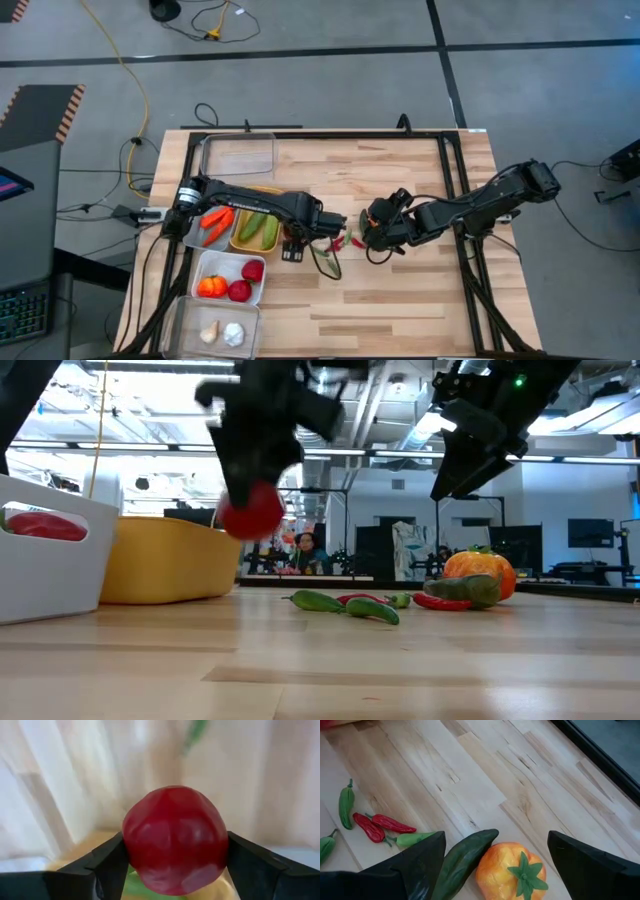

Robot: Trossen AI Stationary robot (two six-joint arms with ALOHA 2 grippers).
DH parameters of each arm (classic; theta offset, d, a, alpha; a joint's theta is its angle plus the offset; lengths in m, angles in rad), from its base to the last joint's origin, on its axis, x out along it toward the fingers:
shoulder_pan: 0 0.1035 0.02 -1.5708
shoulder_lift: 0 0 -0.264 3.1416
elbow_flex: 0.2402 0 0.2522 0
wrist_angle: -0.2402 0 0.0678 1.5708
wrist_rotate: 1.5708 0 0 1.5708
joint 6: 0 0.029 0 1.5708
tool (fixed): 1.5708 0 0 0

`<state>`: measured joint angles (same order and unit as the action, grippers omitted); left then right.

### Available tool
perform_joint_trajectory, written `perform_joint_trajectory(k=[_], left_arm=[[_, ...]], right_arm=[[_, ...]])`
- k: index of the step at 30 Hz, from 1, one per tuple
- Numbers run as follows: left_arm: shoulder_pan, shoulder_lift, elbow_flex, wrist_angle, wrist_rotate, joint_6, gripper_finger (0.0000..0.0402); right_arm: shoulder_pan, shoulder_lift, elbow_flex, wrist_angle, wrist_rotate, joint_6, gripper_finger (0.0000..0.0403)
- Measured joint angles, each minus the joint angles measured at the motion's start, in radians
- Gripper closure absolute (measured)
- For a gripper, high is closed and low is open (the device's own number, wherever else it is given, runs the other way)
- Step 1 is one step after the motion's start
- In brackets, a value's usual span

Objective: Sort produce into baskets
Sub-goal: Put the top left tomato to the white bin

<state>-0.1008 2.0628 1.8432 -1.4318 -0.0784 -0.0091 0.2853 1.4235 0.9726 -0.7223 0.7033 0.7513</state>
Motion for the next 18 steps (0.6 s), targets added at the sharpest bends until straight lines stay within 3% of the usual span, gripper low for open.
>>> perform_joint_trajectory(k=[4,9,13,18], left_arm=[[-0.035,-0.002,0.099,-0.146,0.071,-0.025,0.0126],[-0.103,-0.058,0.101,-0.143,0.173,-0.07,0.0123],[-0.161,-0.096,0.099,-0.141,0.159,-0.153,0.0122],[-0.237,-0.135,0.086,-0.135,0.051,-0.225,0.0122]], right_arm=[[0.0,0.0,0.0,-0.002,0.0,0.0,0.0027],[0.0,0.0,0.0,-0.006,0.0,0.0,0.0027],[0.0,0.0,0.0,-0.007,0.0,0.0,0.0027],[0.0,0.0,0.0,-0.007,0.0,0.0,0.0027]])
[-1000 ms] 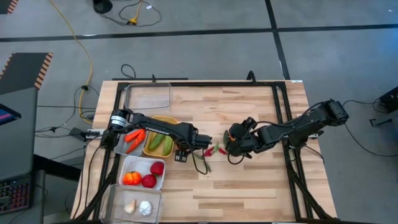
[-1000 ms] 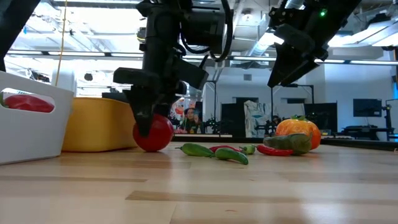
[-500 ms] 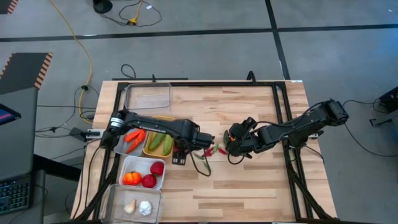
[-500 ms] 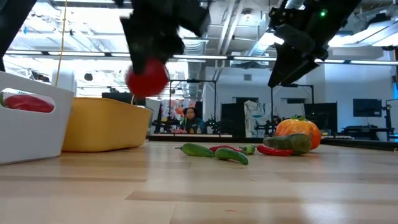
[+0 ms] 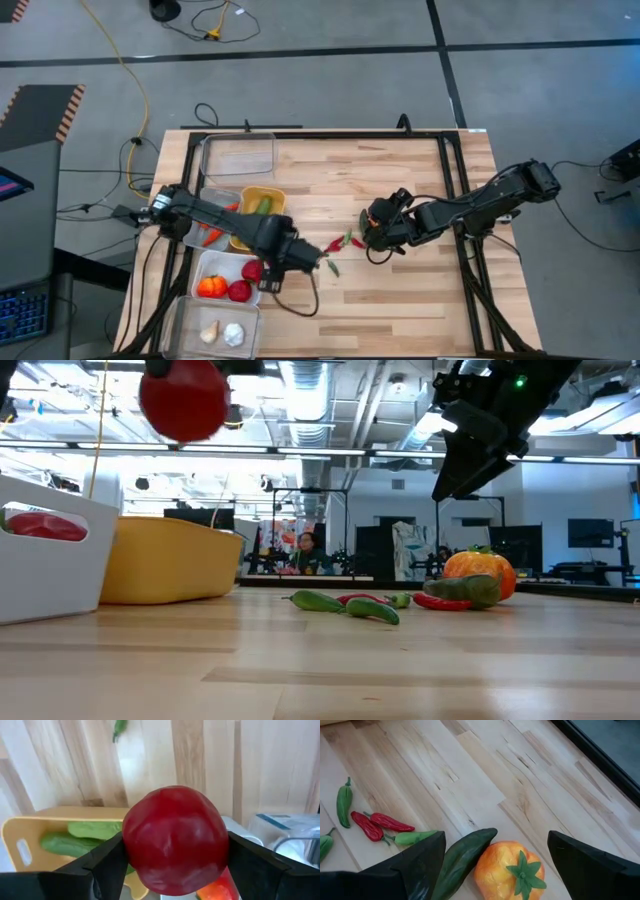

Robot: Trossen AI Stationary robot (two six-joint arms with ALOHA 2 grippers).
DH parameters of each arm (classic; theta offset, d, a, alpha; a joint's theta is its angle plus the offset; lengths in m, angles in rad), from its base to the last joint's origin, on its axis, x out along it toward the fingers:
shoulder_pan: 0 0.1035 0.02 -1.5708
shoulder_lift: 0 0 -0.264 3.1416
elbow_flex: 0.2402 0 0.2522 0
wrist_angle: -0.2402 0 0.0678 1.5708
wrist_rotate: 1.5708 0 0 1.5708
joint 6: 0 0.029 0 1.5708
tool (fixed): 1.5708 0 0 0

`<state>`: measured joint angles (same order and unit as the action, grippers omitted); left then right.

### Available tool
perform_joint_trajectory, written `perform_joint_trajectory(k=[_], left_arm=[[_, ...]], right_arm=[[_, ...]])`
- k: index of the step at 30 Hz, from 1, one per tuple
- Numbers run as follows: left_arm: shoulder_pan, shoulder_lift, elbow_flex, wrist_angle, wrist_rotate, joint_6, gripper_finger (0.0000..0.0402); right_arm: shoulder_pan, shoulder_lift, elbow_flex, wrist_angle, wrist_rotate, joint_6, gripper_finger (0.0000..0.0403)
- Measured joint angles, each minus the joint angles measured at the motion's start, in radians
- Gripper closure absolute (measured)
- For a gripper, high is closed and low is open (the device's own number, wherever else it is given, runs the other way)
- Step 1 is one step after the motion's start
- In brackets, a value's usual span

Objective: Sort produce into baskets
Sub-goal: Put the top left tomato to the white bin

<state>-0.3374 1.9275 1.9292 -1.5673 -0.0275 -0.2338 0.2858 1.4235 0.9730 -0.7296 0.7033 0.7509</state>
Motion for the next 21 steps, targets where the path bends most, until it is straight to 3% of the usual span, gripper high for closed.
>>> perform_joint_trajectory(k=[6,10,15,21], left_arm=[[-0.057,-0.098,-0.206,-0.005,-0.008,-0.157,0.0121],[-0.083,-0.185,-0.393,0.0,0.052,-0.288,0.0121],[-0.106,-0.289,-0.556,0.083,0.14,-0.393,0.0121],[-0.134,-0.381,-0.709,0.193,0.16,-0.465,0.012]], right_arm=[[0.001,0.0,0.0,0.0,0.0,0.0,0.0027],[0.001,0.0,0.0,0.0,0.0,0.0,0.0027],[0.001,0.0,0.0,0.0,0.0,0.0,0.0027],[0.001,0.0,0.0,0.001,0.0,0.0,0.0027]])
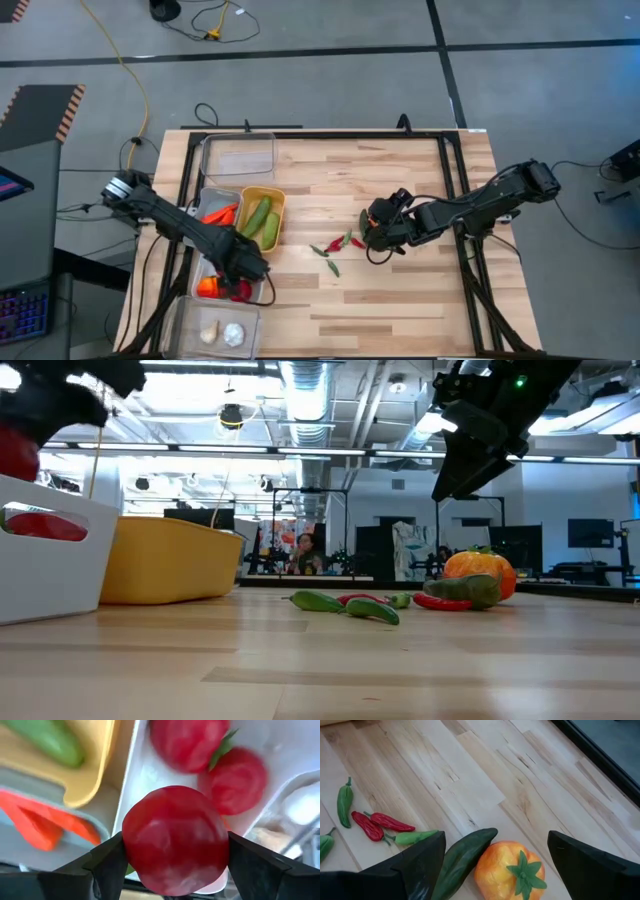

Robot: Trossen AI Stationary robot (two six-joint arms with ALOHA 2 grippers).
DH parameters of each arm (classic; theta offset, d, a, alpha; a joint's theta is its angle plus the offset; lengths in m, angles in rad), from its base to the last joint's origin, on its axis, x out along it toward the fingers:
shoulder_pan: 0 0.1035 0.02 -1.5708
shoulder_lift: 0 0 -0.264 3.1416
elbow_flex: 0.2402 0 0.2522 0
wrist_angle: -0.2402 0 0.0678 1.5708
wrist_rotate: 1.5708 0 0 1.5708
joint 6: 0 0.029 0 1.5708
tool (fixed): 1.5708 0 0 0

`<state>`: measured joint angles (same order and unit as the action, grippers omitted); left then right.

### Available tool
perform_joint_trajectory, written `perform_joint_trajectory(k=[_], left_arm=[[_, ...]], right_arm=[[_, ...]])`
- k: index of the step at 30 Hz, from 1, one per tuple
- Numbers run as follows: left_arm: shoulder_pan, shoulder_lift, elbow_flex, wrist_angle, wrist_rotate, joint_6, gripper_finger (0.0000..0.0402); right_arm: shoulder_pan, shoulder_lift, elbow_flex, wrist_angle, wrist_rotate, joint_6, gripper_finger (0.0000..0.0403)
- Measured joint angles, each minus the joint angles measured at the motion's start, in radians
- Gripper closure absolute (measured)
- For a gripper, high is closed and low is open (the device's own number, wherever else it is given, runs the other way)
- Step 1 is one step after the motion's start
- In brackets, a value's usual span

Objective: Sort produce into baskets
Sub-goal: Put the top left tomato to the white bin, then put the tomato into the white bin

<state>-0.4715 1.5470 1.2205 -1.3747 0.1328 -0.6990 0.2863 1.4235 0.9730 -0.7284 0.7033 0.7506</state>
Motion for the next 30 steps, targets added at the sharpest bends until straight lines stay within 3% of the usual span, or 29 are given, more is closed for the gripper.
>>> perform_joint_trajectory(k=[11,26,30], left_arm=[[0.0,-0.011,-0.108,0.001,0.071,-0.055,0.0113],[0.0,-0.011,-0.108,0.001,0.075,-0.067,0.003],[0.007,-0.011,-0.108,0.0,0.179,-0.026,0.0025]], right_arm=[[-0.001,0.0,0.0,0.002,0.0,0.0,0.0027],[-0.001,0.0,0.0,0.003,0.0,0.0,0.0027],[-0.001,-0.001,0.0,-0.004,0.0,-0.003,0.0027]])
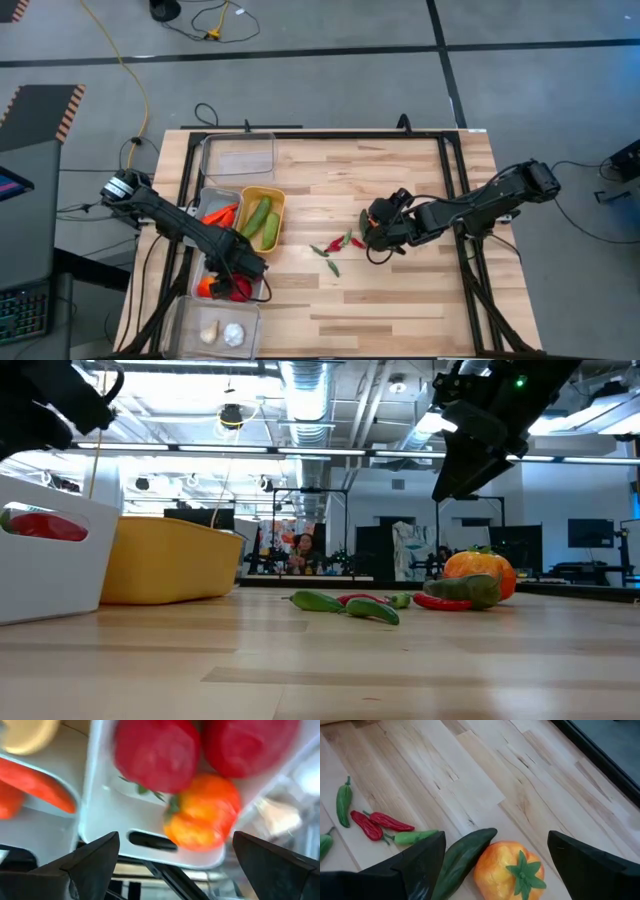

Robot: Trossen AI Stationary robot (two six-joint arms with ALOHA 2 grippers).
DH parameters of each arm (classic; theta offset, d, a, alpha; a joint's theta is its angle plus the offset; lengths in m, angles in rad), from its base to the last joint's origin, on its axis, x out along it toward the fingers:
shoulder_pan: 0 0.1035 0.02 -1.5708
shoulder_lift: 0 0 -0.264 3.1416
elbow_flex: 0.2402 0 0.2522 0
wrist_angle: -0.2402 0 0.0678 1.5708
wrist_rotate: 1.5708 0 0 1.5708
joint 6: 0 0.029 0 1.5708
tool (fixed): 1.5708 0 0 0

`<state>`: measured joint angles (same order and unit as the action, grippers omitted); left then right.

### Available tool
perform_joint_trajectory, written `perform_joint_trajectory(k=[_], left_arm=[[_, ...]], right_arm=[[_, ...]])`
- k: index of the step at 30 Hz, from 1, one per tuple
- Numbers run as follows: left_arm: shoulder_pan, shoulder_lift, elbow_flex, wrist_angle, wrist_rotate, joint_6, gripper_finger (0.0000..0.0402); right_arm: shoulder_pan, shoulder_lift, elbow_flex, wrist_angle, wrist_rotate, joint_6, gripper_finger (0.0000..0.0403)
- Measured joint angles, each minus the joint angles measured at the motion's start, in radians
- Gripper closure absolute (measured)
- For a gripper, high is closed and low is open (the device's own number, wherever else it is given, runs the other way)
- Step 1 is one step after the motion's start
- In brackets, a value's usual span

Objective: Sort produce into baskets
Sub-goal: Put the tomato into the white bin

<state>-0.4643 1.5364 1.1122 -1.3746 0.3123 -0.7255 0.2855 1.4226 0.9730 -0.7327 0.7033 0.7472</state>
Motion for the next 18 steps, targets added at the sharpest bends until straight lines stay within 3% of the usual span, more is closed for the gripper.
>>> perform_joint_trajectory(k=[4,11,18], left_arm=[[0.001,0.0,0.0,0.0,0.027,0.046,0.0025],[0.016,-0.03,0.047,0.005,-0.144,0.088,0.0025],[0.083,-0.08,0.092,0.045,-0.315,0.156,0.0025]], right_arm=[[0.0,-0.023,0.0,-0.062,0.0,0.0,0.0027],[-0.001,-0.103,0.0,-0.147,0.0,0.0,0.0027],[-0.051,-0.19,0.0,-0.18,0.002,-0.121,0.0027]])
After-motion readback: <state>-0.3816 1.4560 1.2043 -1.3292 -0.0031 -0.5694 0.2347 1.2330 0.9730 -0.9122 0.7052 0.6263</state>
